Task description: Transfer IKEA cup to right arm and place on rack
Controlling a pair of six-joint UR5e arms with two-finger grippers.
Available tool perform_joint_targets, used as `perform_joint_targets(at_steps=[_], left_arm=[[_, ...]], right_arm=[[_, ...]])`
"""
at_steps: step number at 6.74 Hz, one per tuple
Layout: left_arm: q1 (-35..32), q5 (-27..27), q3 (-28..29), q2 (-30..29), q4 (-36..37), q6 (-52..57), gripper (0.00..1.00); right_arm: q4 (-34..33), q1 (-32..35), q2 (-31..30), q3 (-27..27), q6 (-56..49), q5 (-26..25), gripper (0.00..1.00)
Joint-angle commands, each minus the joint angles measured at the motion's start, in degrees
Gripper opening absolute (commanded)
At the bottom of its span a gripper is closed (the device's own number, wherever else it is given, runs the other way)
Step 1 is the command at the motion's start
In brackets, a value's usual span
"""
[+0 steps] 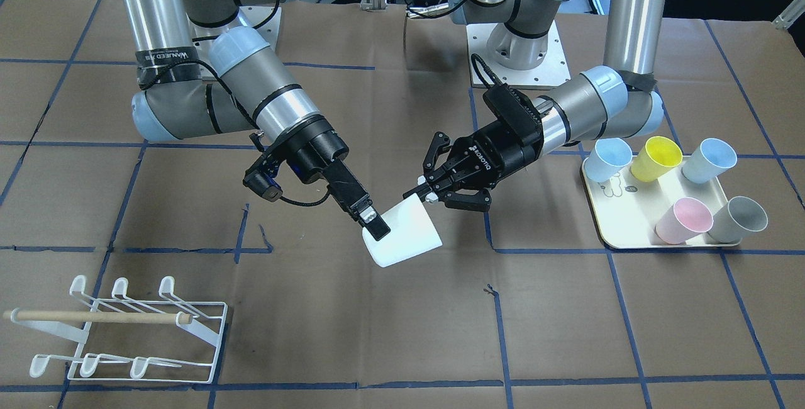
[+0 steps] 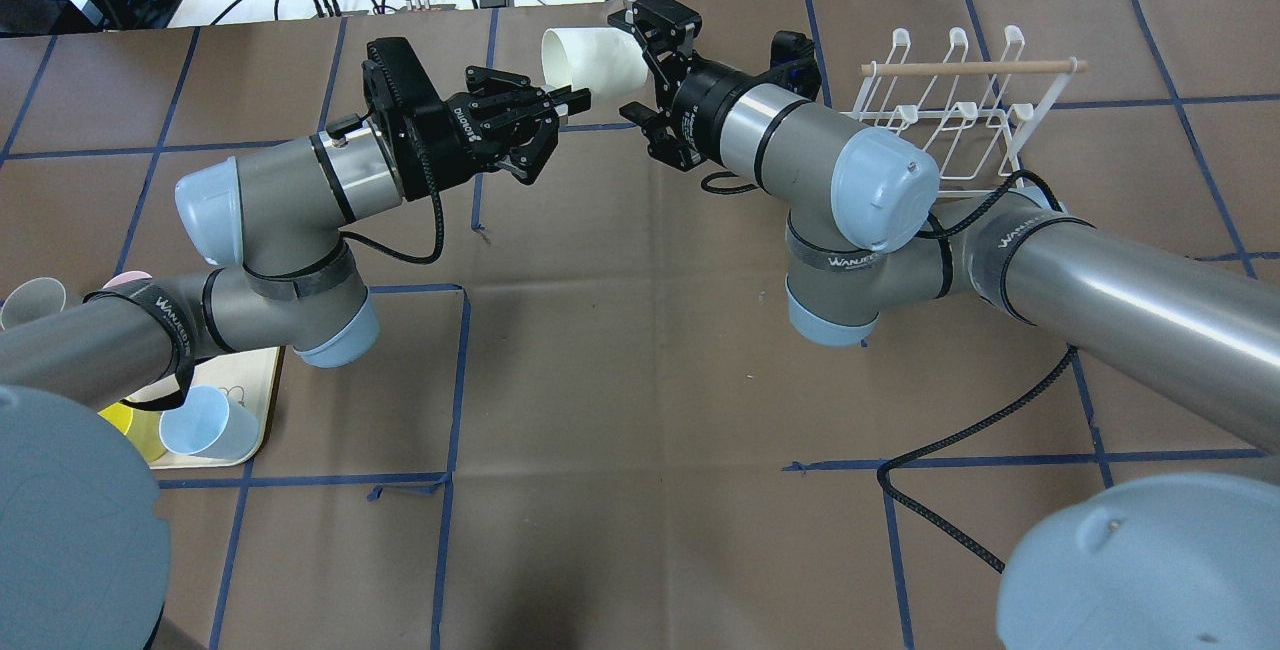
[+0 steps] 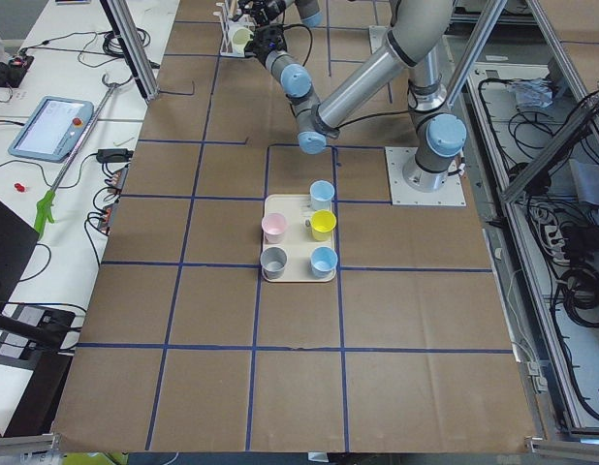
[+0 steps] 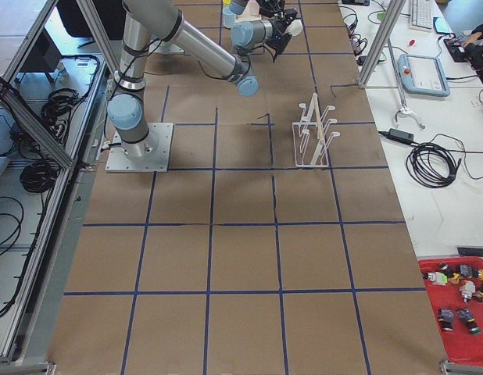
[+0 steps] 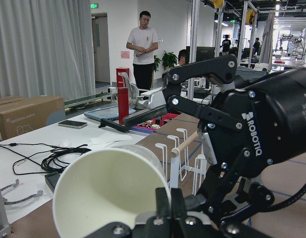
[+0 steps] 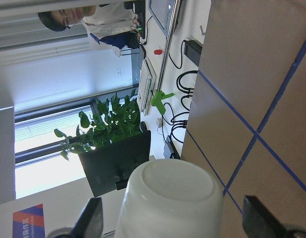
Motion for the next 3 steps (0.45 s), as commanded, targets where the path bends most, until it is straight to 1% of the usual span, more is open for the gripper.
perform_joint_targets(at_steps=[1,3], left_arm=[[0.0,0.0,0.0,-0.1,0.0,0.1,0.05],[0.0,-0.1,0.0,-0.8,1.7,0.1,0.05]], right_arm=[[0.1,0.0,0.5,-0.4,-0.2,1.2,1.00],[0.1,0.5,0.8,-1.1,-0.2,1.0,1.00]])
